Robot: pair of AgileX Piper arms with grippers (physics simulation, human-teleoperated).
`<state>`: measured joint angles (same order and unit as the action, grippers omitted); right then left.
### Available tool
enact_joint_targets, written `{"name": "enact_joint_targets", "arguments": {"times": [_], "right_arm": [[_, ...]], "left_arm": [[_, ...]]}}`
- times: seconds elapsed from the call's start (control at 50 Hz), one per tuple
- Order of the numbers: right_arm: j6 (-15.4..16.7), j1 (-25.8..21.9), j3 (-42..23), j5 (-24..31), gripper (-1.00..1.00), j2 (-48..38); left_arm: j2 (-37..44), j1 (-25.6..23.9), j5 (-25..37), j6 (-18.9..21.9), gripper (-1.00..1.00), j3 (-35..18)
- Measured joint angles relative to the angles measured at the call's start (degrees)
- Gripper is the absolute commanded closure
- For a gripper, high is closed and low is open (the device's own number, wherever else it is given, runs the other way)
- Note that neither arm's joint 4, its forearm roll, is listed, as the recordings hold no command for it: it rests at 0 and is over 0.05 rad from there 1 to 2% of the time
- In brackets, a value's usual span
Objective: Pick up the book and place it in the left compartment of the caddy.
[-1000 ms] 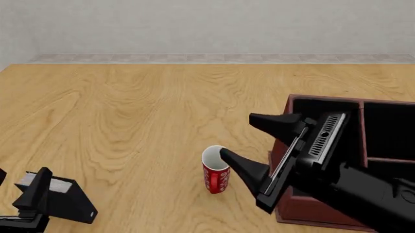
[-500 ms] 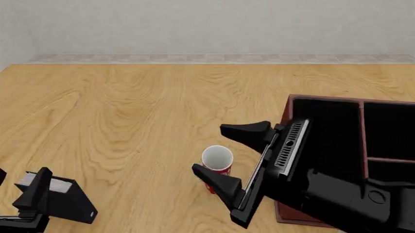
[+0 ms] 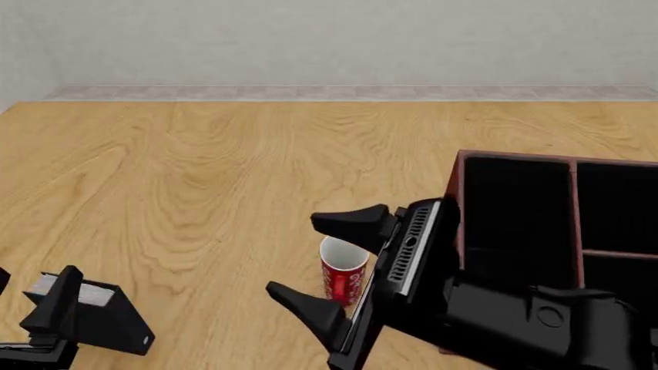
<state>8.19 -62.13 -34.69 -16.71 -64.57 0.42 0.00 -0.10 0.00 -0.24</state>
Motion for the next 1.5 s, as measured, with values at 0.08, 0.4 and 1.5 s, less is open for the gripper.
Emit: {"name": "enact_joint_targets", "arguments": {"times": [0.08,0.4,1.5], "right_arm": [[0.0,-0.5,-0.5,-0.1,-1.00,-0.8],[0.0,-1.9,-2.6,-0.3,-1.00,-4.5],[-1.3,-7.7,-12.6,-1.6,-1.00,-18.5]], "left_arm": [[0.0,0.0,0.0,0.0,-1.00,0.0],[0.0,0.0,0.0,0.0,-1.00,0.0],[0.0,0.0,0.0,0.0,-1.00,0.0]]}}
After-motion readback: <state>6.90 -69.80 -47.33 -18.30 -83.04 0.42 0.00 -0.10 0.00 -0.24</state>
